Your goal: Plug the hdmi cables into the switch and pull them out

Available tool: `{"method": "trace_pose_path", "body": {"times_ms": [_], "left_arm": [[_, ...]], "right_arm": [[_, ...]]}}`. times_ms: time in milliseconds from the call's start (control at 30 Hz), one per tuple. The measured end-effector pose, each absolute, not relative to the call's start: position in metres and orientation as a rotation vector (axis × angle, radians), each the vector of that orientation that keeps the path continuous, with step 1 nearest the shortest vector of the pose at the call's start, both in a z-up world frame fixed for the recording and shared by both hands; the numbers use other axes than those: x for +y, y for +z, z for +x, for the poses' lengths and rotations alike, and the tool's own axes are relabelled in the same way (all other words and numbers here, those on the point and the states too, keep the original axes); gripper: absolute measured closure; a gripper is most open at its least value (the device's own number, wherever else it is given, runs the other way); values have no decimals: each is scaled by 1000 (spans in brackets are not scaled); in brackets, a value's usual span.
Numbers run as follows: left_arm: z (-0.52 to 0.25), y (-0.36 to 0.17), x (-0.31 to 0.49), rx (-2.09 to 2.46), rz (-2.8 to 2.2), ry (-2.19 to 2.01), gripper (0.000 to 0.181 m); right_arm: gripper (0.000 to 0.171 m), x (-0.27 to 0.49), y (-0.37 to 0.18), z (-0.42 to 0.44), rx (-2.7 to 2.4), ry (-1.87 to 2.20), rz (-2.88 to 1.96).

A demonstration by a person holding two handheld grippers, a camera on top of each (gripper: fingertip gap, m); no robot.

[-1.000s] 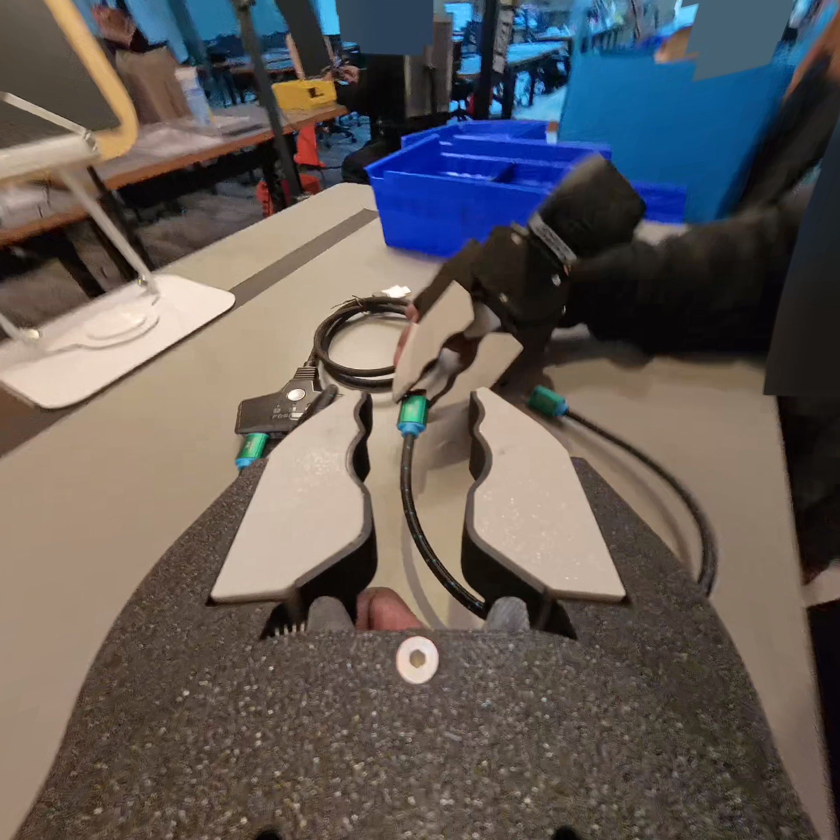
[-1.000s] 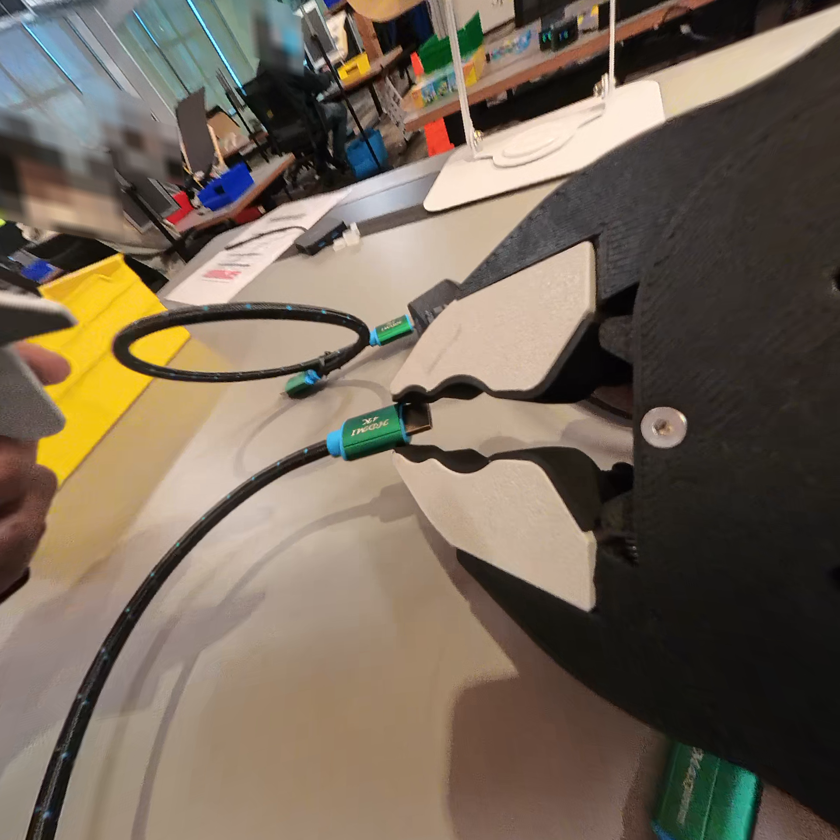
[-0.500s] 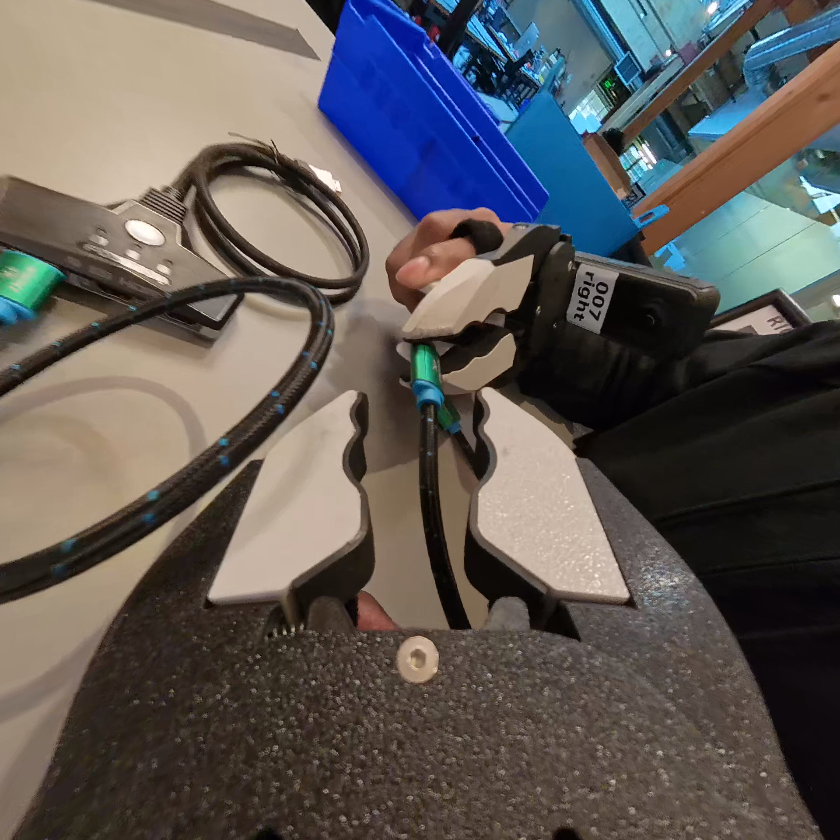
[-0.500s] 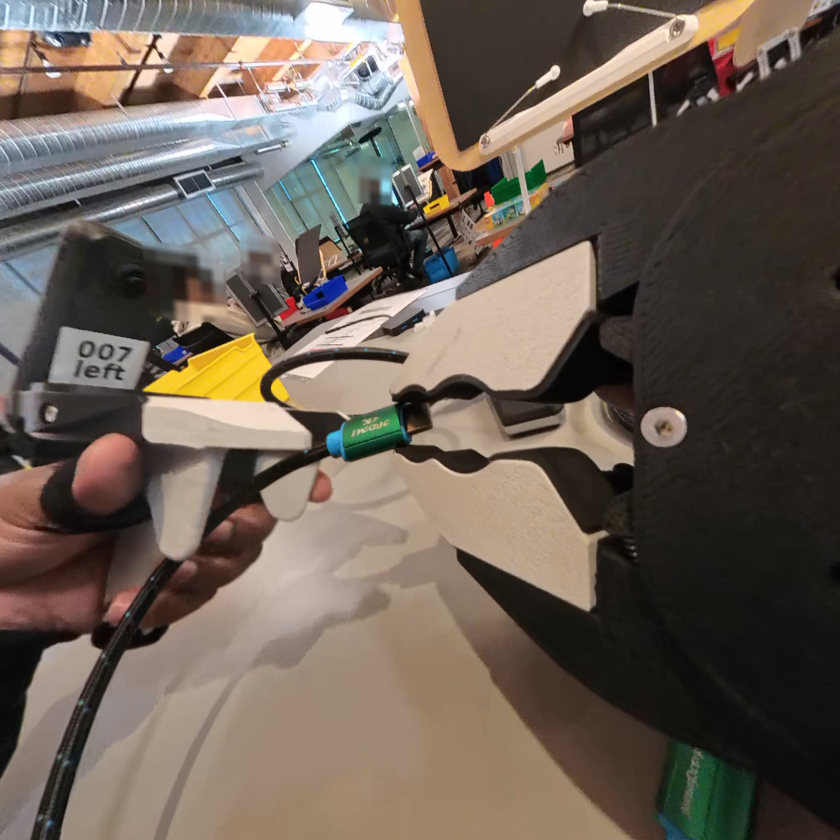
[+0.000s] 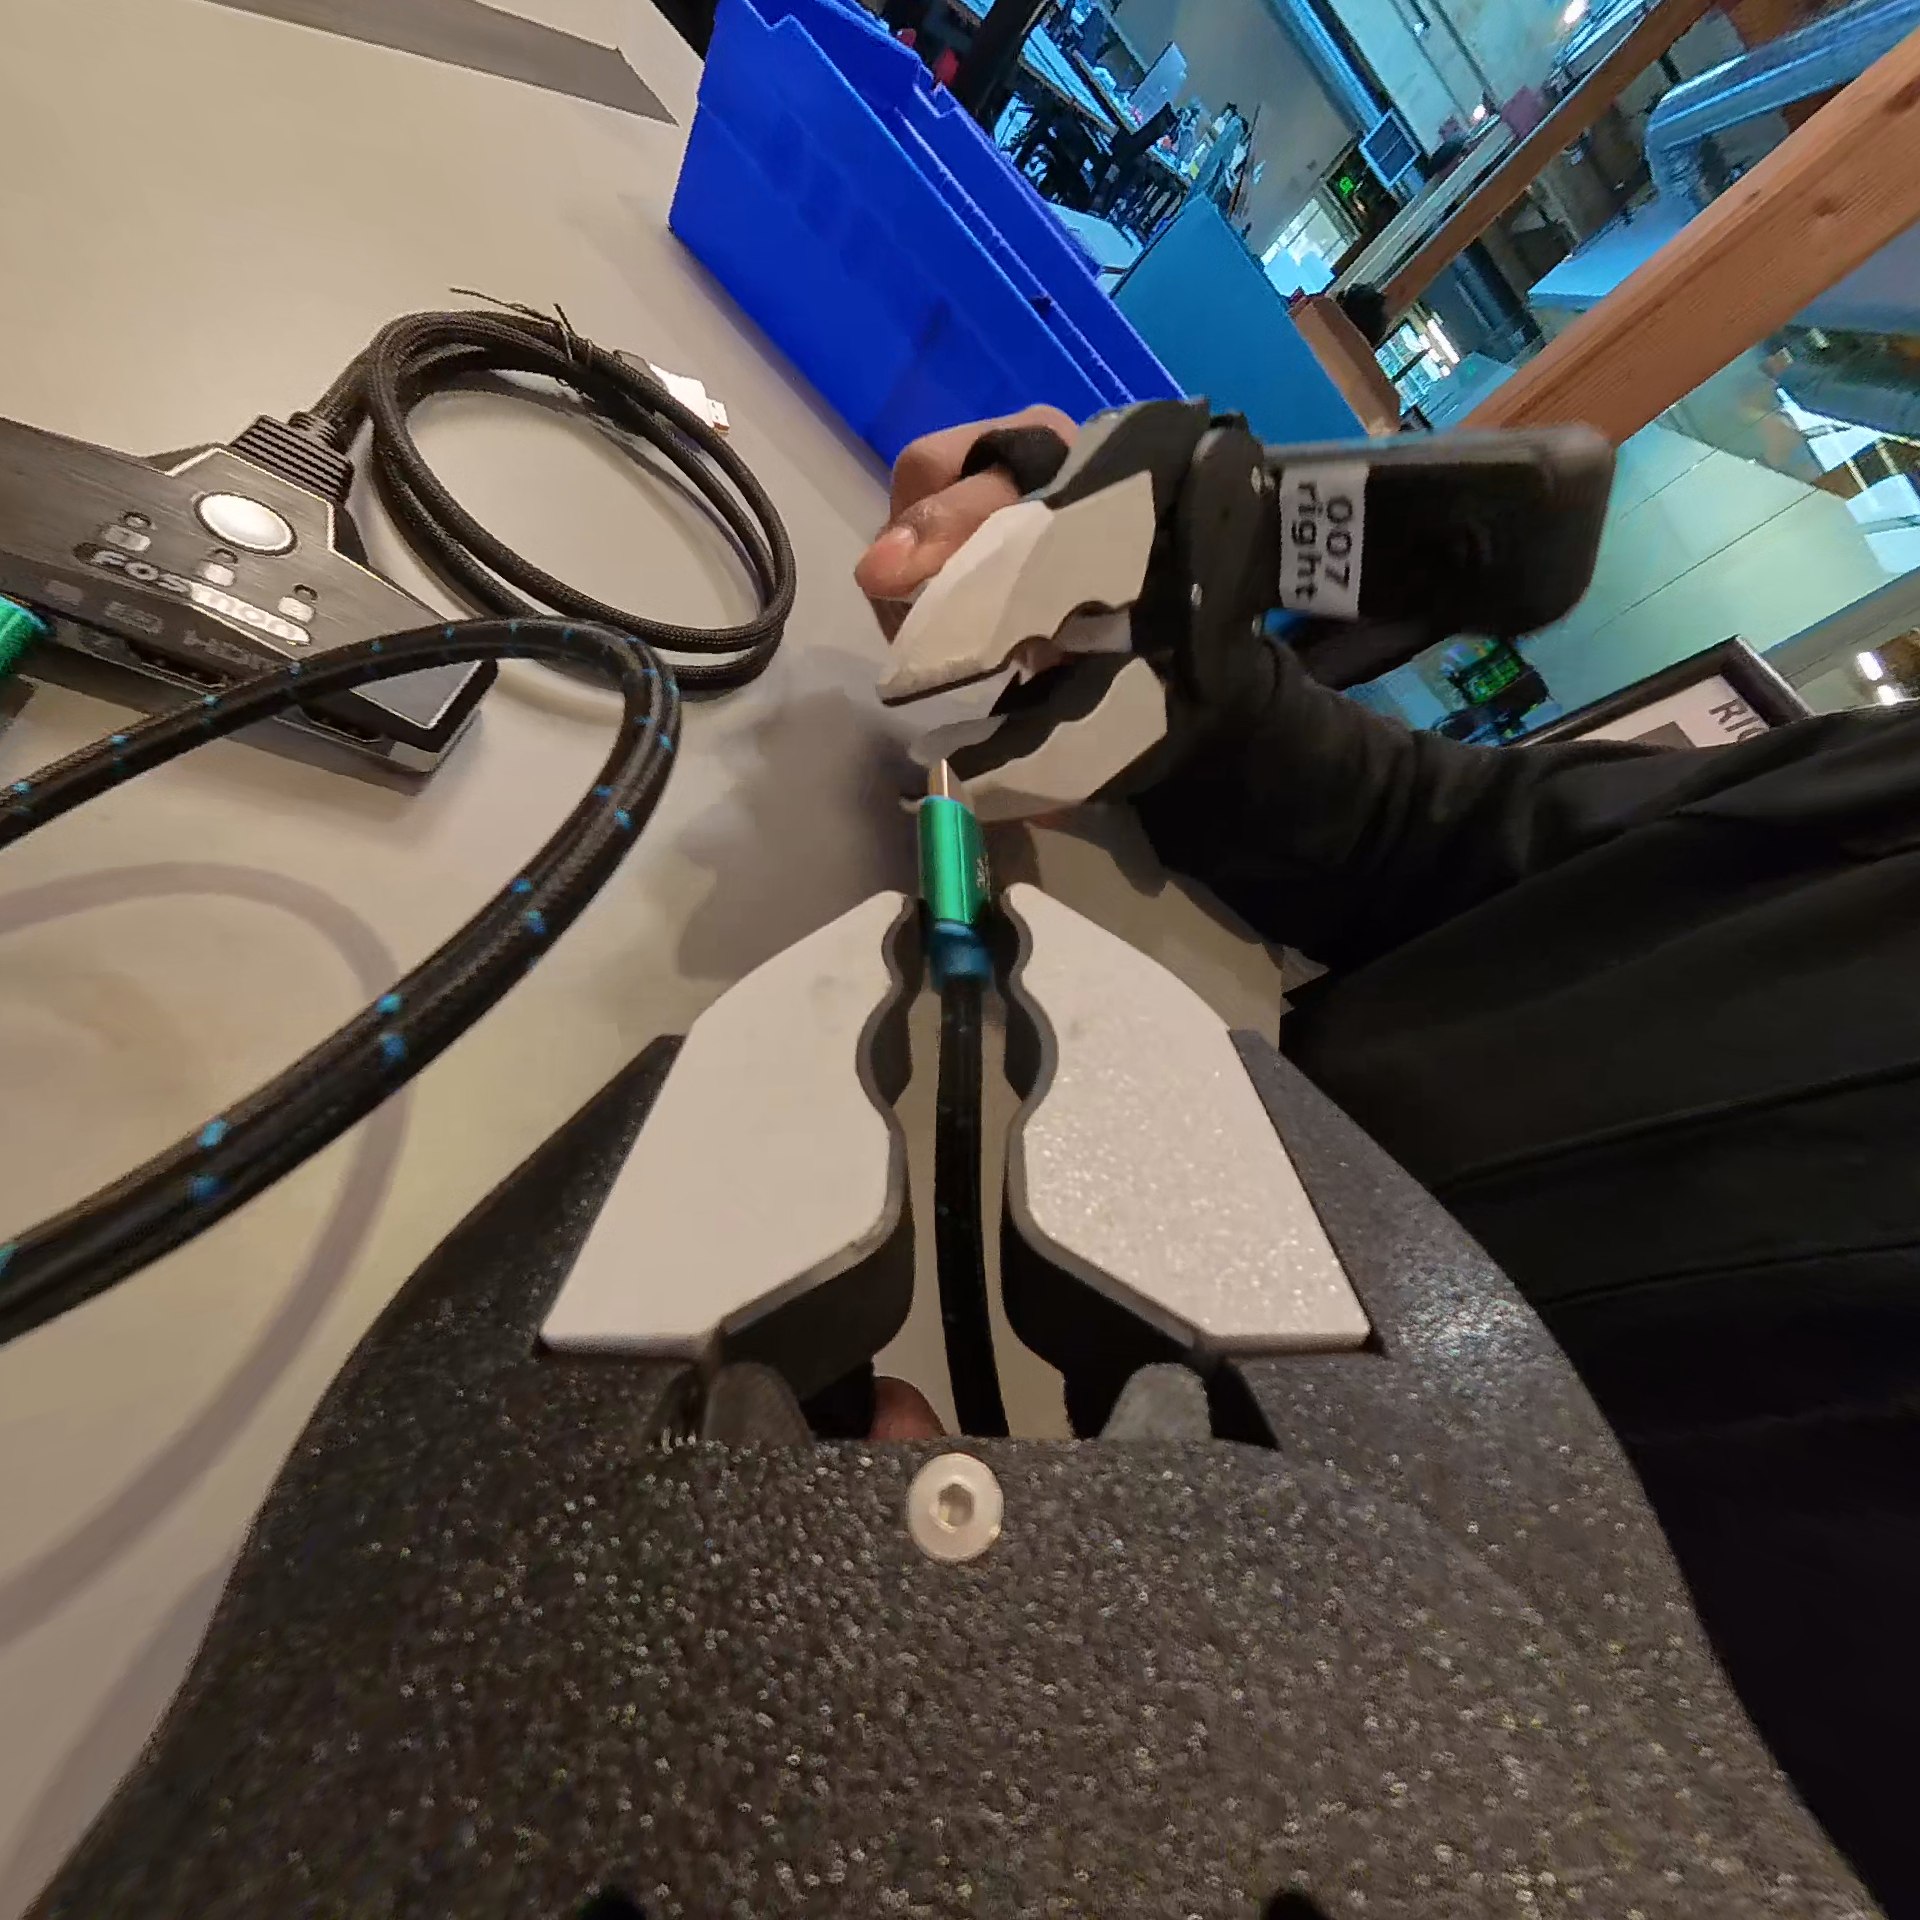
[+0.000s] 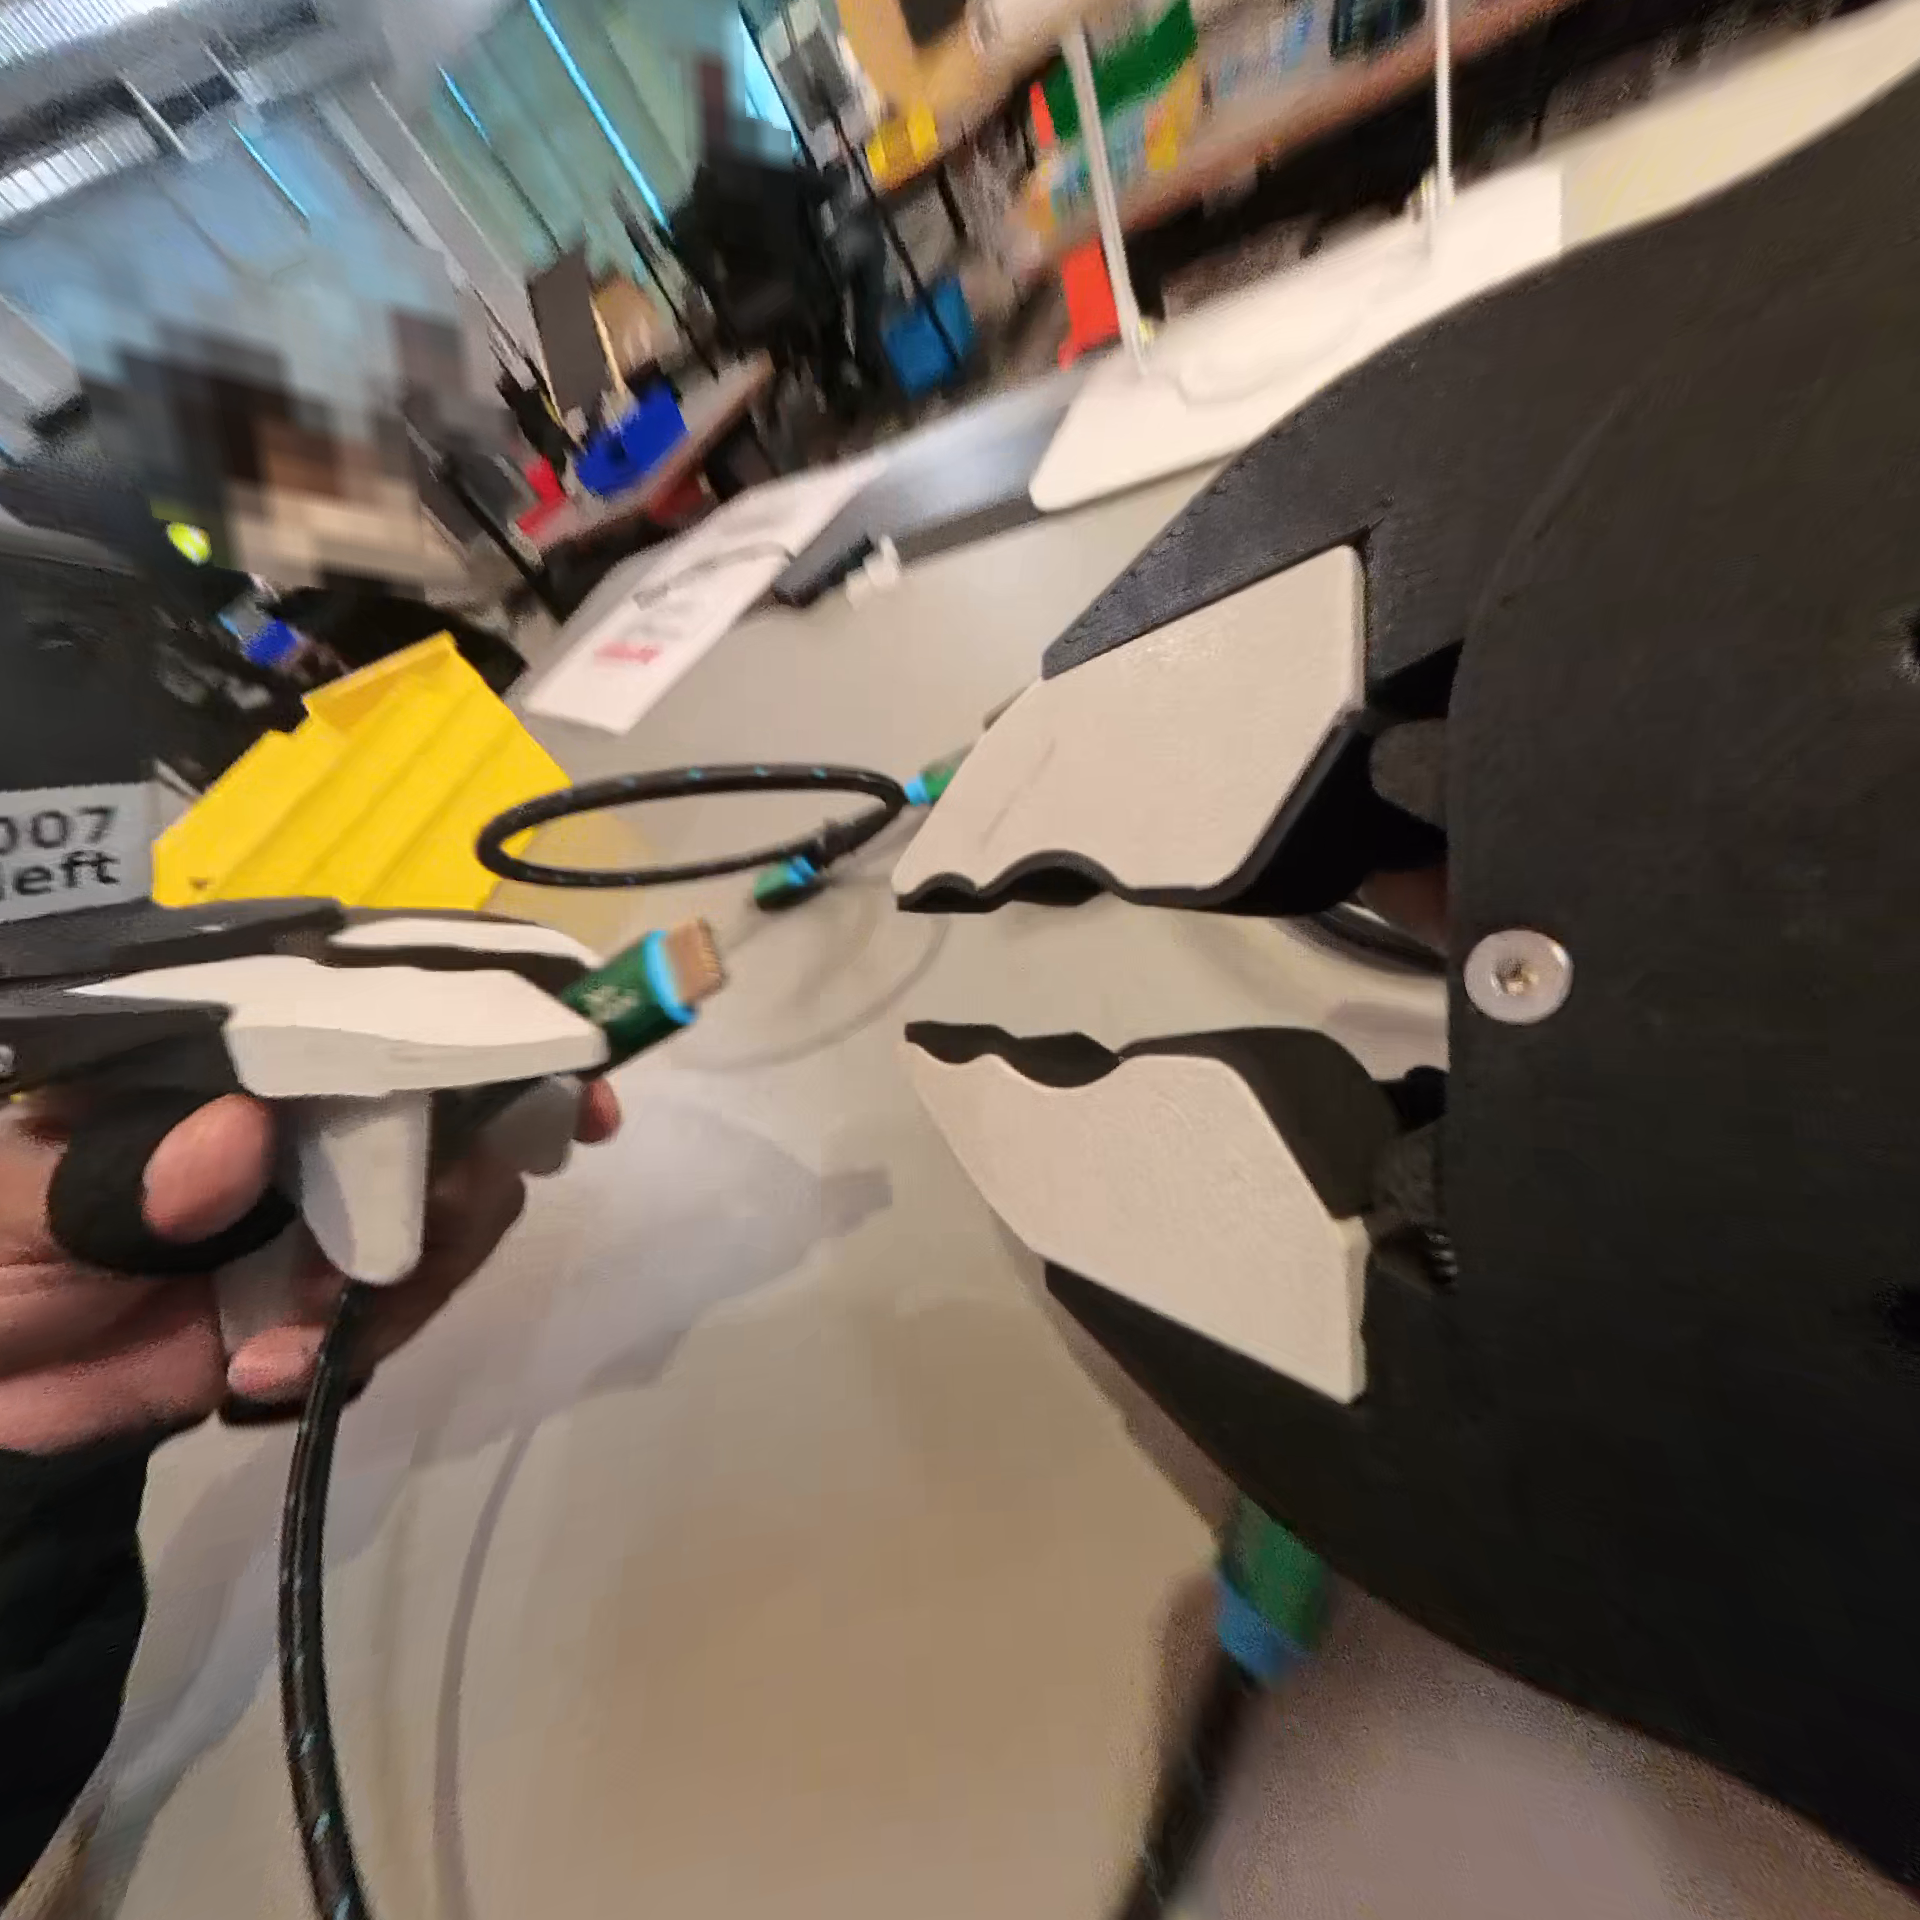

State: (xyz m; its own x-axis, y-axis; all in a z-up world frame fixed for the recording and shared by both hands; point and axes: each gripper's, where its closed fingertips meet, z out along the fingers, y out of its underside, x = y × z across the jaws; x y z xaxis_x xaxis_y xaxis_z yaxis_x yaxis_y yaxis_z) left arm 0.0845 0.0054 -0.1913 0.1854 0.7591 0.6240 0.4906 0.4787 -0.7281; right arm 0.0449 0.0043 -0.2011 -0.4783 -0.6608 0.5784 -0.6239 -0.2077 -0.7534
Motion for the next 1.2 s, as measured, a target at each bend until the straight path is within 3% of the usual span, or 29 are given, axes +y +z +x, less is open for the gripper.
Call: {"method": "trace_pose_path", "body": {"times_ms": [333,667,967,1200], "left_arm": [[91,-185,-3,-1444,-1209,305,169],[88,-176,-4,-1430,-1255,380,169],[98,-145,-16,-1364,-1350,470,169],[106,-137,-32,-1346,-1340,464,169]], "right_arm": [[132,56,-254,22,2051,-1182,-1502],[131,26,-244,3,2174,-1329,-1468],[89,-68,-221,-26,2257,-1051,-1462],[68,-126,-255,-21,2270,-588,-1598]]}}
